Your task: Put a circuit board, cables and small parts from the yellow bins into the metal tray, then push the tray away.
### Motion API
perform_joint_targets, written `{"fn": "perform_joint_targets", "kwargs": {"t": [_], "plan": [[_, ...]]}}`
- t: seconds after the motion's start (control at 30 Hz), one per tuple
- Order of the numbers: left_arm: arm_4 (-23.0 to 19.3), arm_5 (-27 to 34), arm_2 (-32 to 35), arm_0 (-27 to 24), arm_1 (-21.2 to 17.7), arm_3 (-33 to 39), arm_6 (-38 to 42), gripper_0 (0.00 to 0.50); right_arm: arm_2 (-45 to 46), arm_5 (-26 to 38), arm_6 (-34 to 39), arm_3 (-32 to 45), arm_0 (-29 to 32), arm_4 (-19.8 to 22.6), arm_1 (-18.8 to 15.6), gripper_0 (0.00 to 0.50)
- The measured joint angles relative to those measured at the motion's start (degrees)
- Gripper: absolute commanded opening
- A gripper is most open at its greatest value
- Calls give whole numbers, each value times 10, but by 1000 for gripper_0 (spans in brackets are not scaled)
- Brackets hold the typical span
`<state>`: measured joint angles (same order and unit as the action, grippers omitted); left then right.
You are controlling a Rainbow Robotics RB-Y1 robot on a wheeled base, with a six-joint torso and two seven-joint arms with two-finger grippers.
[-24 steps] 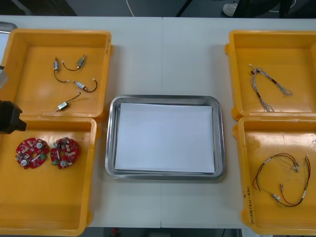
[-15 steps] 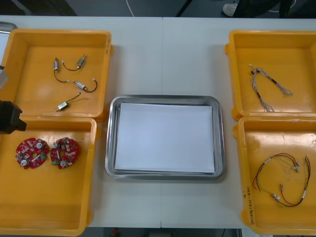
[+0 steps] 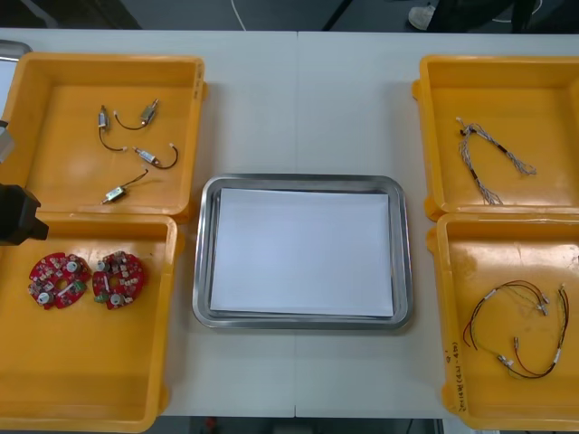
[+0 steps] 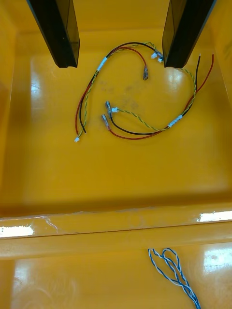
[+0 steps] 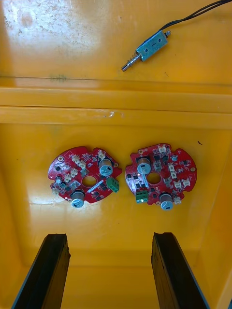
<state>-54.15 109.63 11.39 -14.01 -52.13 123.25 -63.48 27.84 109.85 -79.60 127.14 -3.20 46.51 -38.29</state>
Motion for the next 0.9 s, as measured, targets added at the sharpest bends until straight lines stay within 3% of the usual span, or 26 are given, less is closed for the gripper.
{"fn": "perform_joint_targets", "kwargs": {"t": [0.9], "plan": [[0, 0, 0, 0, 0, 0, 0, 500, 0, 0, 0, 0, 0, 0, 0, 500]]}}
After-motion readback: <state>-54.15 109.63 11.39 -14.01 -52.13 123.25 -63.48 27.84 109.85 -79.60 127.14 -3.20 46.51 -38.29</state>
